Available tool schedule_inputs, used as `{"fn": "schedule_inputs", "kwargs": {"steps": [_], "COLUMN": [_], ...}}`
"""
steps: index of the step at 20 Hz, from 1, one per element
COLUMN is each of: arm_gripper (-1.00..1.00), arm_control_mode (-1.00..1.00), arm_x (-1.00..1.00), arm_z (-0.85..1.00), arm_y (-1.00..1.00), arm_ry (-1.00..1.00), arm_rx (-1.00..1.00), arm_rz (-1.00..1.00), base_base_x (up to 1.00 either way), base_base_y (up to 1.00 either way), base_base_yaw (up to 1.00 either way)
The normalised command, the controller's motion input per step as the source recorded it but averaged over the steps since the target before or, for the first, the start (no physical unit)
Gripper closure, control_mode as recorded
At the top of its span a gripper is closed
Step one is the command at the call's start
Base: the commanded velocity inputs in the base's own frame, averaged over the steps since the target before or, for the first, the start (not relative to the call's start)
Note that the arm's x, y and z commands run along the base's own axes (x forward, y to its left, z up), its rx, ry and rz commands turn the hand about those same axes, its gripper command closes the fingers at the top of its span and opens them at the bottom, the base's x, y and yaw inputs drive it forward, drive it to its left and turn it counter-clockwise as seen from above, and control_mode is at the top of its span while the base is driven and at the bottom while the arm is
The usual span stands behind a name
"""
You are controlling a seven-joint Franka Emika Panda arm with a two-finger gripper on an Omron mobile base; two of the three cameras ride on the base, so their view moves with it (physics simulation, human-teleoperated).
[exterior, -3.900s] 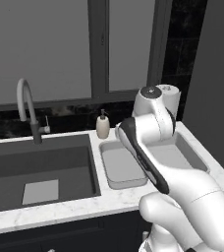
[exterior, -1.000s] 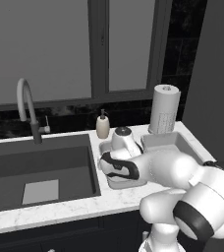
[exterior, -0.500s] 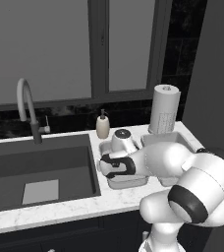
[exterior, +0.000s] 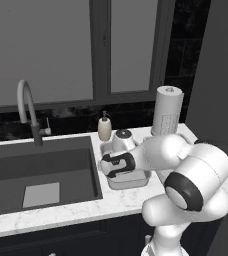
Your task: Place one onion and one fish in each tupperware on the nearby counter, to pack two identical lunches.
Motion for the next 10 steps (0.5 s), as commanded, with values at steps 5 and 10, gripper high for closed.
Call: {"fn": "schedule_inputs", "kwargs": {"steps": [5, 10], "arm_gripper": [-1.0, -1.0], "arm_control_mode": [-1.0, -1.0], "arm_x": [-0.01, -0.07], "arm_z": [0.11, 0.28], "arm_y": [0.0, 0.0], "arm_ry": [-0.01, -0.1], "arm_rx": [0.0, 0.0], "arm_rz": [0.0, 0.0], "base_base_x": [0.0, 0.0], "base_base_y": [0.0, 0.0], "base_base_yaw": [0.0, 0.0]}}
